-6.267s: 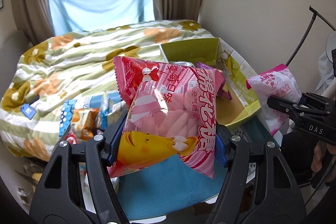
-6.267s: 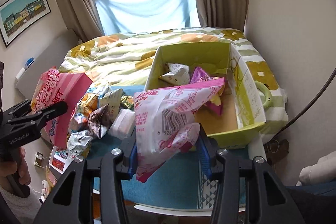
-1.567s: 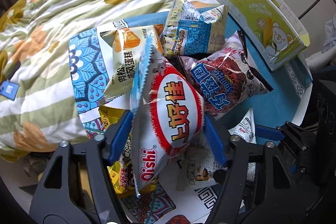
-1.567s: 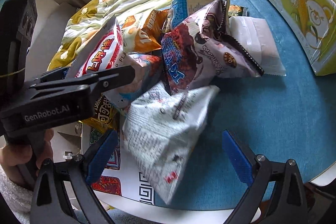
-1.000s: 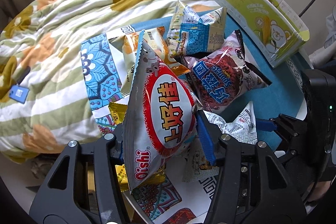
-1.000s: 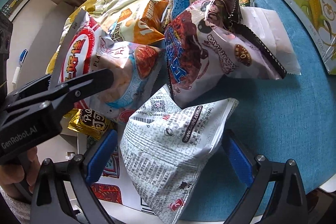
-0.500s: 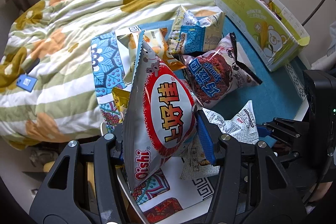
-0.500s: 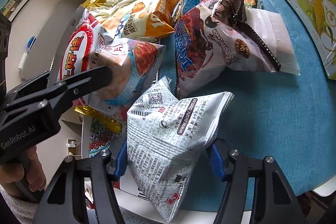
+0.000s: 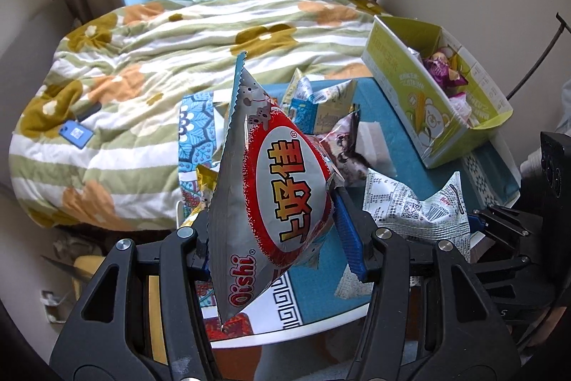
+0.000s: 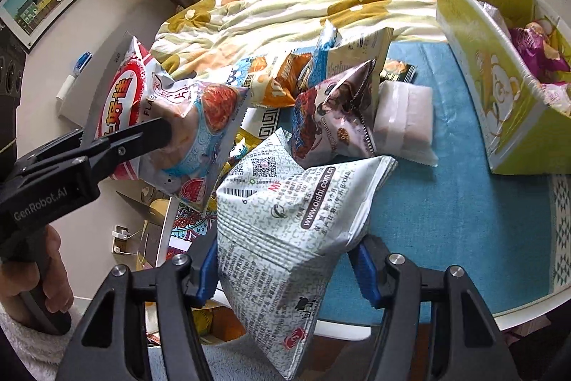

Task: Organize snacks
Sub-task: 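Carry both bags into the yellow box and open the left tool while the right tool releases its bag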

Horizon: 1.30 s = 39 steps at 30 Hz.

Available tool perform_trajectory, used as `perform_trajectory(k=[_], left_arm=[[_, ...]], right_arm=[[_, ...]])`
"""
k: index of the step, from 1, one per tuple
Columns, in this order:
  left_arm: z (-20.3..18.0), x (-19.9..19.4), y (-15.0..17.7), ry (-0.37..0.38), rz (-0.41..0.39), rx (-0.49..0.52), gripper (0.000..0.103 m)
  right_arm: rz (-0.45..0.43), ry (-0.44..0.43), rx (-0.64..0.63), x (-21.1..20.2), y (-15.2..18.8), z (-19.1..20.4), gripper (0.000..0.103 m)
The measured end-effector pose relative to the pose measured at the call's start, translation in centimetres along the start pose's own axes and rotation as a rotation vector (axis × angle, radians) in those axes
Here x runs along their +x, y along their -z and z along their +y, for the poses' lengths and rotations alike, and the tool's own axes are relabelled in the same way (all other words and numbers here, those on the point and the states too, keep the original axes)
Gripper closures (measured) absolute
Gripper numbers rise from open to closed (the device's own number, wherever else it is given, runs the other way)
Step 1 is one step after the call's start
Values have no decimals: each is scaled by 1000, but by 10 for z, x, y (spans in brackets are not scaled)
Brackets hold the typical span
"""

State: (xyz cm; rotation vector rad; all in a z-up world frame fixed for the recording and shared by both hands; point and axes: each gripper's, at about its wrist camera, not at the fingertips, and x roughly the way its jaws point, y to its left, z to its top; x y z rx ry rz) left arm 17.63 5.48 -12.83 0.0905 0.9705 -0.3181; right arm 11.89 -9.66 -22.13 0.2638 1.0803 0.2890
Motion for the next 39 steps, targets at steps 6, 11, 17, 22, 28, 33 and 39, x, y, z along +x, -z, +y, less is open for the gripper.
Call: perform_trajectory(k=[6,11,17,22,28,33,39], left_arm=[[-54,-17,-18,22,-62,12,52],[-110,-22,-35,57,-112,24,52],[-177,-16,-59,91,-145,66,52],[-219,1,-81,112,-126,115,52],[-259,41,-112,152,-81,166,52],[-280,87,-144,171,-15,164,52],[-295,140,-178,187,44,173,40]], right_arm=[[-78,17,-4,-57,3,-34,45],[-144,58,-11,-102,-1,-70,45],[-205,116,-33,-154,-5,-117,45],[-253,178,-18,-189,-24,-160,45],[-300,219,48,-209,-53,-210,45],[-315,241,100,-212,-78,-244,45],[-287,252,123,-200,-107,-276,45]])
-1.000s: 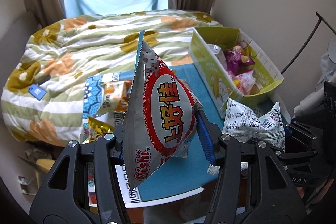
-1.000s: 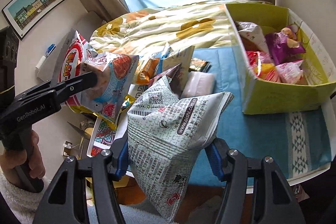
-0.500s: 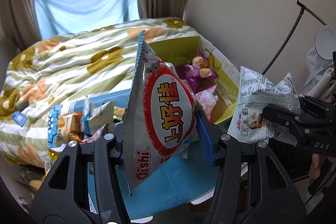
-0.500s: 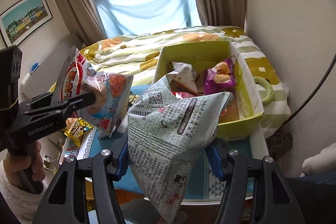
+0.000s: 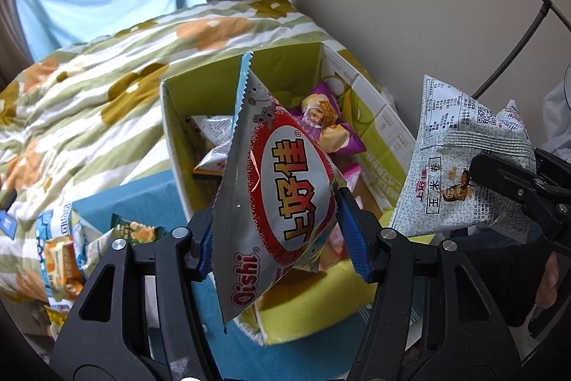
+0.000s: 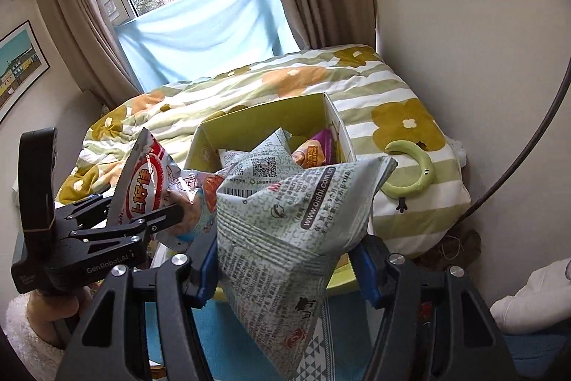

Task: Organize snacks
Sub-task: 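Carry both bags into the yellow box and open the left tool while the right tool releases its bag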

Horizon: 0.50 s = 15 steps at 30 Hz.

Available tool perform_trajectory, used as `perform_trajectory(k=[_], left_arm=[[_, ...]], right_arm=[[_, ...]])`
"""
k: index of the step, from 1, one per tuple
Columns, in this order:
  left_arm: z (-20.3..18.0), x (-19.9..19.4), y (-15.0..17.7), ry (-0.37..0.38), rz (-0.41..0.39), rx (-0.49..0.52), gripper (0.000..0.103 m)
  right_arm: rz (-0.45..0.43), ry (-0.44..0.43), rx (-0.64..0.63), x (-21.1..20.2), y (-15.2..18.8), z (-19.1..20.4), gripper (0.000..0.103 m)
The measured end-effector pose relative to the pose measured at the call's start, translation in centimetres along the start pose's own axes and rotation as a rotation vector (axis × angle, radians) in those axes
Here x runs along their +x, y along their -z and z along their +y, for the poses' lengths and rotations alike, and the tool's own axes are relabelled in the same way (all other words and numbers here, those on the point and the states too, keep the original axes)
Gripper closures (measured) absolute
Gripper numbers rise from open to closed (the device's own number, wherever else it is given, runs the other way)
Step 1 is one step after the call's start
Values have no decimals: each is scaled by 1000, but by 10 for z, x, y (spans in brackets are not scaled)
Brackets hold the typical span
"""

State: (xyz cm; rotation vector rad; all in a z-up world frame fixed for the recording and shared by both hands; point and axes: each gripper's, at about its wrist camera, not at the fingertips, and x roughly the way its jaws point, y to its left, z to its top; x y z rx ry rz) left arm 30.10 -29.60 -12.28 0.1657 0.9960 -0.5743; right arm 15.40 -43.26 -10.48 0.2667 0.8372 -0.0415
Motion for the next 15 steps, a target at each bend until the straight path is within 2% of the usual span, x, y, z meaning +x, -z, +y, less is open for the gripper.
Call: perform_trajectory(k=[2,6,15], left_arm=[[0,10,-4,-34,14,12,3],[9,12,-5,-18,5,2,1],[37,5,10,-51,17,-58,1]], right_arm=[[14,-4,9,13,-10,-6,45],[42,-15,27,34,-21,-12,45],[83,-32,19,68,-45,-9,45]])
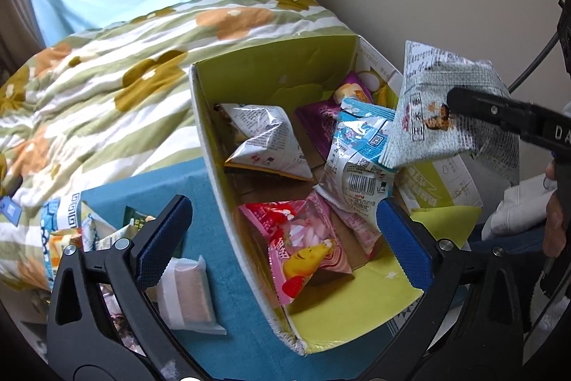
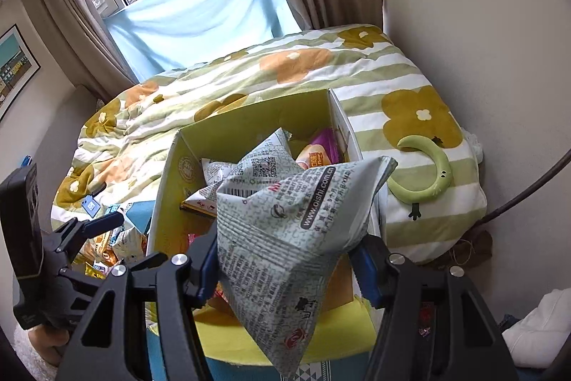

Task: Organize snacks
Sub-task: 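Carry both bags into the yellow box and open the left tool while the right tool releases its bag, then move both tools back from the box over the remaining snacks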

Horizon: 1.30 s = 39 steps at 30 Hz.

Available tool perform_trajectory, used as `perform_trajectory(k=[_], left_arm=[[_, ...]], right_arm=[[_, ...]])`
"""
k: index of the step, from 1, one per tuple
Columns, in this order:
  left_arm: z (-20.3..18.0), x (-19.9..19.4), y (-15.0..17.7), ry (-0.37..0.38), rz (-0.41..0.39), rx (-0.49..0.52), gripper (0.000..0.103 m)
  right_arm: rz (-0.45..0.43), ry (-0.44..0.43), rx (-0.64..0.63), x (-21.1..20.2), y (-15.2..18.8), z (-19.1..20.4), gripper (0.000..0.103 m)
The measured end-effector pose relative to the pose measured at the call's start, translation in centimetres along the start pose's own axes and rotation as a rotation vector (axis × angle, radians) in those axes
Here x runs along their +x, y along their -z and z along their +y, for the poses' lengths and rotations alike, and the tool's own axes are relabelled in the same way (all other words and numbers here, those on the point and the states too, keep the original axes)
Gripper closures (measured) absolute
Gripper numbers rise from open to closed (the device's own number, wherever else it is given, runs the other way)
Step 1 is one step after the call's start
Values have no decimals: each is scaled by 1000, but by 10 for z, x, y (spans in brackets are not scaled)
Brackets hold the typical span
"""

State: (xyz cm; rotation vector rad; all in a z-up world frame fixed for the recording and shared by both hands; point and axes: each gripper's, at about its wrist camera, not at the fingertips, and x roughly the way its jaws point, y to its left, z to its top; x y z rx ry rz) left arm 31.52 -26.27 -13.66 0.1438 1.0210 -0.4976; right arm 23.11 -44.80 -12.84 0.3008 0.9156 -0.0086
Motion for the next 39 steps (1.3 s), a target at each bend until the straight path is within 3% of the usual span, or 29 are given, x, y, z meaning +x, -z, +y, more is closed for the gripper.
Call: perform_trajectory(k=[12,13,14,16,20,27,39], left_arm=[[15,8,-12,-17,4,-22,1],[14,9,-11,-19,5,-19,1],[13,9,-10,-20,5,-17,1],[11,9,-10,-20,10,-11,1],[6,9,-9,-22,12,6,1],[1,-6,-5,-27,-14,20,1],[2,-90,26,-90,-143,9,1]], right_arm=[[18,-36,-58,44,-49,27,42],[12,-37,-58,47,-49,28,33],[-3,-32,-56,48,-48,28,15],[-41,-32,-57,47,-46,29,3],[-83,-21,-68,41,-38,27,3],[-66,-39,-27,31,-30,19,3],[-156,-26,-58,-40,-7,42,3]])
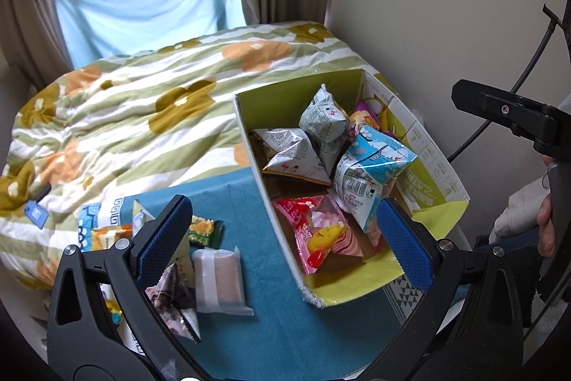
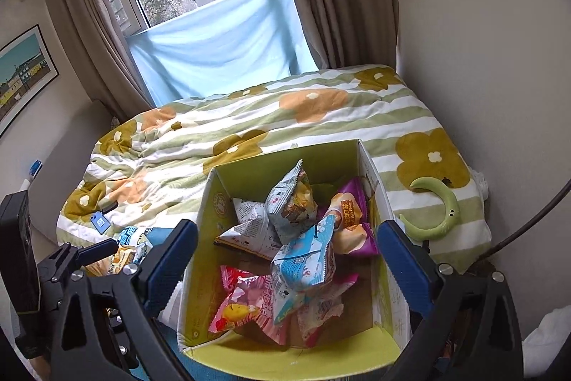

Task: Organize snacks
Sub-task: 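Move both tools back from the box over the remaining snacks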

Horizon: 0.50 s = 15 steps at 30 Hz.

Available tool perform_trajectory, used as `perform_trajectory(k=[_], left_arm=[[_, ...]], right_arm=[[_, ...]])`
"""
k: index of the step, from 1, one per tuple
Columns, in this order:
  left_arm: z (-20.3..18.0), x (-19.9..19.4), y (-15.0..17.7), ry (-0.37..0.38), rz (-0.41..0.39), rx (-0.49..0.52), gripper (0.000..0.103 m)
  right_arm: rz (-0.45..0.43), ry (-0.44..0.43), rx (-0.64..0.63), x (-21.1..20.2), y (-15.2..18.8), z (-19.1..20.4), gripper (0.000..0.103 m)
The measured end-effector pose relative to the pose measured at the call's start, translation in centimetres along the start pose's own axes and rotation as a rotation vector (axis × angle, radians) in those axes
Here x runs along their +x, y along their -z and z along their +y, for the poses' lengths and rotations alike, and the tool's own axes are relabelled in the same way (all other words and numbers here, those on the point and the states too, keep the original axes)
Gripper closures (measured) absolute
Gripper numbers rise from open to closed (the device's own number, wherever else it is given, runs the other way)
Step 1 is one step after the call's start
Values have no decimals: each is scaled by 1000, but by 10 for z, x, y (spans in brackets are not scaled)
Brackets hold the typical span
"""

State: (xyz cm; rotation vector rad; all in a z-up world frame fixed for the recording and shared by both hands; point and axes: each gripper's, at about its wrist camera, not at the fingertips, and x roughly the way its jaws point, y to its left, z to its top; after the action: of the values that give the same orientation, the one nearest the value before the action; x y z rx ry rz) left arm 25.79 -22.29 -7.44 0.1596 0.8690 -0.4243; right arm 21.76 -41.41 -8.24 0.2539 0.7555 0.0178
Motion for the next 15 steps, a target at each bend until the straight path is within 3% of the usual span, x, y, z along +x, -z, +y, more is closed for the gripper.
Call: perform_trajectory(k=[9,15], left_arm=[[28,-72,54,-91,-63,-73,1],[55,-106,101,-175,-51,-122,1]], right_arm=[[-46,0,-72,-55,36,39,3],[-37,-45,-121,-68,68,70,3]])
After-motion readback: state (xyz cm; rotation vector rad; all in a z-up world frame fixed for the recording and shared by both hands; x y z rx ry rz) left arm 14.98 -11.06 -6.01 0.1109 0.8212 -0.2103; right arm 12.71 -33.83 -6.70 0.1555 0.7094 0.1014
